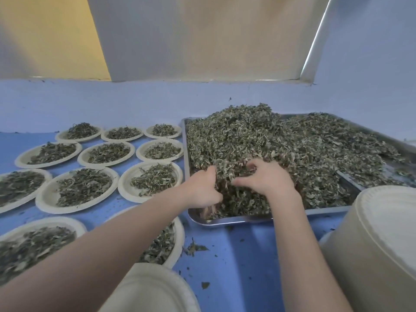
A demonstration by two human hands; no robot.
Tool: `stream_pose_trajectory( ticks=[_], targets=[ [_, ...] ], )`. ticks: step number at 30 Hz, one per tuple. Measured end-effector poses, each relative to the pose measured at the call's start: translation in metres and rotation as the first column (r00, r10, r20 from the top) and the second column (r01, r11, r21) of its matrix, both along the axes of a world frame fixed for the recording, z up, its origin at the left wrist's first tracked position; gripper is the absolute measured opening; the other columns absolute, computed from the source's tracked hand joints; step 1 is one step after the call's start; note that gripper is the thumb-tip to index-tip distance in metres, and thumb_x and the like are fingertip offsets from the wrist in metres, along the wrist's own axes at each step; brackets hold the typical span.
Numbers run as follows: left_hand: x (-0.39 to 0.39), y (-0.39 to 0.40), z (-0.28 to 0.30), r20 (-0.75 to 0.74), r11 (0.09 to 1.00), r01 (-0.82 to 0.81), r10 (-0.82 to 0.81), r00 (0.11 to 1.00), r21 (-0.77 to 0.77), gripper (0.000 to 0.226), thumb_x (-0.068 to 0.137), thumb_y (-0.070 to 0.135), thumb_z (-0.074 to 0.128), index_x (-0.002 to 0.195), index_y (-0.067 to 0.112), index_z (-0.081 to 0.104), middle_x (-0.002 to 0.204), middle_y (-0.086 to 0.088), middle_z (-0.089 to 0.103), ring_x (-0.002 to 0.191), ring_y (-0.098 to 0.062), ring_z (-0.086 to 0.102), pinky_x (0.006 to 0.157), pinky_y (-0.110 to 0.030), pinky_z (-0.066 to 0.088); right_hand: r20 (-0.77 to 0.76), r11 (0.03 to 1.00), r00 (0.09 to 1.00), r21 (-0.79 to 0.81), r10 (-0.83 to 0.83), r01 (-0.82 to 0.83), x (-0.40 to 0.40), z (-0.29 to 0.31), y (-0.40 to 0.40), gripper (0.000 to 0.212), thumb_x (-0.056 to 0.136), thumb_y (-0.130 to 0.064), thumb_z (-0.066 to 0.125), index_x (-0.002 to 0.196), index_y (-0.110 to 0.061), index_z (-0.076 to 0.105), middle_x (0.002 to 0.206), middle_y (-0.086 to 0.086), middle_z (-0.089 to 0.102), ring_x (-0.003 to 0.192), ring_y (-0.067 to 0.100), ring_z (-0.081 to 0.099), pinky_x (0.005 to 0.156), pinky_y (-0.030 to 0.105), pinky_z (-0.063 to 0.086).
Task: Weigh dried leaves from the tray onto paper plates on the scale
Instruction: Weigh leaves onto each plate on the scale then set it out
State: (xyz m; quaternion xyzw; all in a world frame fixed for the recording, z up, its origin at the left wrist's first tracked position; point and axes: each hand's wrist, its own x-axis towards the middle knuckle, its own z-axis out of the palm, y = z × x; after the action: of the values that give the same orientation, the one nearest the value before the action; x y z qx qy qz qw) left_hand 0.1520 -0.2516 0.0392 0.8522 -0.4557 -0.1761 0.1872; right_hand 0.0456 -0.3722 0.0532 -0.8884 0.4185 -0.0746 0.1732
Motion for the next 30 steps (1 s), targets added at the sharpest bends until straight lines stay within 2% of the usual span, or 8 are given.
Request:
stream_pose_trajectory(
  ticks=[4,8,11,13,15,19,25,30],
  targets=[
    [-0.006,-0.007,-0.002,-0.061,1.0,-0.02,0.021,0.998,0.022,0.083,0.083,0.017,0.063,0.148,0.008,0.012,0.094,-0.005,0.052,0.081,-0.019,0.052,0.063,-0.025,0.044,-0.029,0.995,0.994,-0.016,0.102,-0.103,0.009,-0.02,0.012,0.057,0.077,-0.041,0.071,0.129,-0.027,0.051,0.124,0.01,0.057,0.111,0.03,0.057,0.089,0.034,0.047],
    [-0.005,-0.005,-0.001,-0.224,0.996,-0.083,0.073,0.972,-0.038,0.09,0.081,0.014,0.066,0.15,0.016,0.008,0.112,-0.011,0.057,0.095,-0.026,0.061,0.081,-0.037,0.055,0.406,0.995,0.914,0.088,0.003,-0.042,0.014,-0.025,0.007,0.024,0.081,-0.019,0.067,0.101,-0.029,0.058,0.102,0.002,0.066,0.083,0.019,0.062,0.07,0.023,0.046],
    [-0.001,-0.001,0.004,-0.436,0.976,-0.18,0.108,0.893,-0.126,0.086,0.083,0.003,0.065,0.149,0.02,0.013,0.102,0.001,0.049,0.092,-0.024,0.061,0.077,-0.037,0.058,0.626,0.906,0.765,0.396,-0.15,-0.146,0.017,-0.022,0.005,0.036,0.086,-0.021,0.059,0.12,-0.029,0.051,0.092,0.002,0.063,0.07,0.016,0.062,0.062,0.031,0.058],
    [0.0,0.001,0.006,-0.573,0.954,-0.256,0.124,0.81,-0.156,0.087,0.084,-0.007,0.058,0.151,0.02,0.01,0.095,0.004,0.041,0.093,-0.024,0.06,0.074,-0.033,0.058,0.523,0.903,0.851,0.386,-0.048,-0.186,0.026,-0.021,0.009,0.059,0.085,-0.038,0.055,0.14,-0.04,0.034,0.111,0.006,0.061,0.094,0.022,0.062,0.084,0.044,0.055],
    [0.0,0.002,0.006,-0.649,0.934,-0.323,0.152,0.746,-0.154,0.081,0.084,-0.013,0.051,0.15,0.015,0.013,0.101,0.0,0.042,0.103,-0.031,0.059,0.081,-0.037,0.057,0.28,0.963,0.957,0.23,0.073,-0.14,0.044,-0.024,0.013,0.075,0.082,-0.055,0.057,0.146,-0.046,0.02,0.146,0.018,0.033,0.124,0.037,0.047,0.098,0.047,0.041],
    [-0.004,0.009,0.007,-0.631,0.91,-0.388,0.217,0.745,-0.145,0.058,0.088,-0.011,0.043,0.139,0.005,0.023,0.13,-0.016,0.041,0.111,-0.033,0.055,0.085,-0.038,0.056,-0.035,0.991,0.992,-0.034,0.125,-0.127,0.074,-0.027,0.027,0.053,0.088,-0.045,0.057,0.137,-0.03,0.041,0.137,0.018,0.032,0.113,0.039,0.051,0.084,0.039,0.044],
    [-0.008,0.018,0.018,-0.644,0.894,-0.416,0.221,0.732,-0.166,0.06,0.09,-0.005,0.046,0.143,0.003,0.021,0.119,-0.014,0.037,0.107,-0.033,0.056,0.084,-0.036,0.056,0.297,0.967,0.945,-0.248,0.139,-0.064,0.076,-0.01,0.02,0.038,0.088,-0.041,0.057,0.12,-0.021,0.055,0.111,0.012,0.056,0.095,0.033,0.059,0.069,0.033,0.04],
    [-0.017,0.03,0.034,-0.81,0.829,-0.532,0.189,0.555,-0.171,0.052,0.094,0.002,0.046,0.142,0.005,0.028,0.144,-0.024,0.032,0.107,-0.041,0.059,0.083,-0.038,0.055,0.449,0.999,0.892,-0.004,0.049,-0.053,0.068,-0.013,0.016,0.035,0.09,-0.036,0.055,0.122,-0.023,0.058,0.099,0.009,0.068,0.08,0.023,0.059,0.068,0.026,0.038]
  ],
)
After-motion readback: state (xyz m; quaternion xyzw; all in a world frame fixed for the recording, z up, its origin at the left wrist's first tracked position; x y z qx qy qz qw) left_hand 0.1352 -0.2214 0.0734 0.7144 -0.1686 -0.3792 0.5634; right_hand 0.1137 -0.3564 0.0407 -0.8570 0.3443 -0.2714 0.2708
